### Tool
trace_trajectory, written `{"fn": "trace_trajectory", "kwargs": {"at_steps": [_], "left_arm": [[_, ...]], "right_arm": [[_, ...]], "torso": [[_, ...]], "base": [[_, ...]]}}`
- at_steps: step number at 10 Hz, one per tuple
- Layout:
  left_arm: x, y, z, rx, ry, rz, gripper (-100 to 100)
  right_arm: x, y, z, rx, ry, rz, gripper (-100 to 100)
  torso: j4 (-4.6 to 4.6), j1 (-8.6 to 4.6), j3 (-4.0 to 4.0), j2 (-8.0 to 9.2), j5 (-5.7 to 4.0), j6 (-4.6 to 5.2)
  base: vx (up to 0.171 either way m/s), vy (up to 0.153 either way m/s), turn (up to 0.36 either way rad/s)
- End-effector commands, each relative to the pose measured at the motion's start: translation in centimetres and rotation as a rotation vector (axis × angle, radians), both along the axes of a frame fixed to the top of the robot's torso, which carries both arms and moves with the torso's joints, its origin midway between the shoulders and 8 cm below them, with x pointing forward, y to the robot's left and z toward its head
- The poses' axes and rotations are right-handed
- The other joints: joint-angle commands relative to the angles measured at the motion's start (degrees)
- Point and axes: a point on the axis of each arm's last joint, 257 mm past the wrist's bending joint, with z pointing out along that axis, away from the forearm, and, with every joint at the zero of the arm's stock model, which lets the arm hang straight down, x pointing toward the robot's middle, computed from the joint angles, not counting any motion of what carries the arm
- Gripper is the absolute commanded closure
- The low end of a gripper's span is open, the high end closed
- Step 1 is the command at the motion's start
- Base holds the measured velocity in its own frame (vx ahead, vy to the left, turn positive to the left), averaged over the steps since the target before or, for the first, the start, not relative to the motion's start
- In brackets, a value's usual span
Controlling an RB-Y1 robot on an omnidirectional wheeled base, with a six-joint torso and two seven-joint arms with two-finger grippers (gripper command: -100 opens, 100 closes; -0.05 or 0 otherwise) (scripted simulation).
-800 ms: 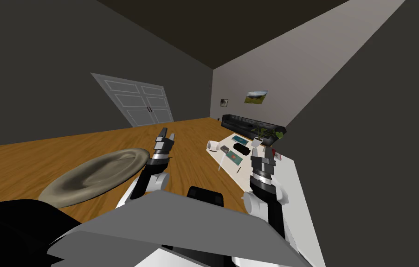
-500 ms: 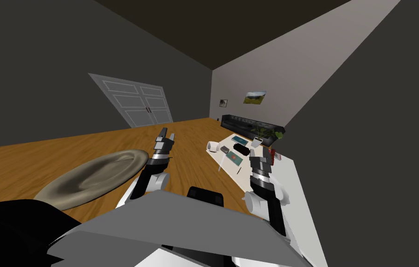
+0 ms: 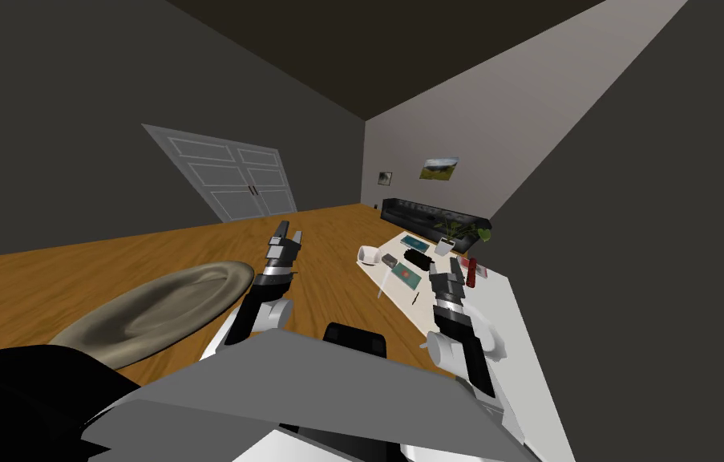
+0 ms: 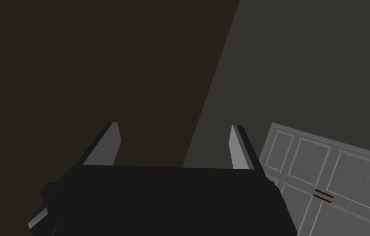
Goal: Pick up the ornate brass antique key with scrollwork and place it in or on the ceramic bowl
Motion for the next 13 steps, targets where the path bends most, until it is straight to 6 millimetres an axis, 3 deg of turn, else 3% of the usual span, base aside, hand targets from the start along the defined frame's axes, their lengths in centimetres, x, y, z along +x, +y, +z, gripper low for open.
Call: {"fn": "trace_trajectory", "kwargs": {"at_steps": [1,4,5,7,8,10,11,12,13], "left_arm": [[0.0,0.0,0.0,0.000,0.000,0.000,0],[0.0,0.0,0.0,0.000,0.000,0.000,0],[0.0,0.0,0.0,0.000,0.000,0.000,0],[0.0,0.0,0.0,0.000,0.000,0.000,0],[0.0,0.0,0.0,0.000,0.000,0.000,0],[0.0,0.0,0.0,0.000,0.000,0.000,0],[0.0,0.0,0.0,0.000,0.000,0.000,0],[0.0,0.0,0.0,0.000,0.000,0.000,0],[0.0,0.0,0.0,0.000,0.000,0.000,0]], "right_arm": [[1.1,-1.1,-2.1,0.054,0.060,0.011,-100],[2.4,-3.0,-5.3,0.137,0.147,0.017,-100],[2.4,-3.0,-5.3,0.137,0.147,0.017,-100],[3.4,-5.1,-8.6,0.221,0.230,0.010,-100],[3.4,-5.2,-8.9,0.234,0.237,0.013,-100],[4.2,-7.5,-12.0,0.324,0.311,-0.004,-100],[4.2,-7.6,-12.8,0.346,0.327,-0.003,-100],[4.4,-8.9,-14.8,0.402,0.373,-0.017,-100],[4.4,-8.9,-14.8,0.407,0.372,-0.016,-100]], "torso": [[0.00,0.00,0.00,0.00,0.00,0.00],[-0.01,0.02,-0.03,-0.04,0.01,0.00],[0.00,0.01,-0.01,-0.02,0.01,0.00],[0.00,-0.01,0.01,0.01,0.00,0.01],[-0.01,0.05,-0.03,-0.05,0.01,0.01],[-0.01,0.02,-0.02,-0.04,0.01,0.00],[-0.02,0.03,-0.06,-0.11,0.01,0.01],[-0.02,0.02,-0.04,-0.06,0.01,0.00],[-0.01,0.00,-0.03,-0.05,0.01,0.00]], "base": [[0.059,0.048,-0.040],[0.054,0.043,-0.036],[0.036,0.029,-0.019],[0.048,0.045,-0.048],[0.049,0.043,-0.021],[0.059,0.048,-0.041],[0.053,0.040,-0.026],[0.049,0.036,-0.041],[0.041,0.034,-0.016]]}}
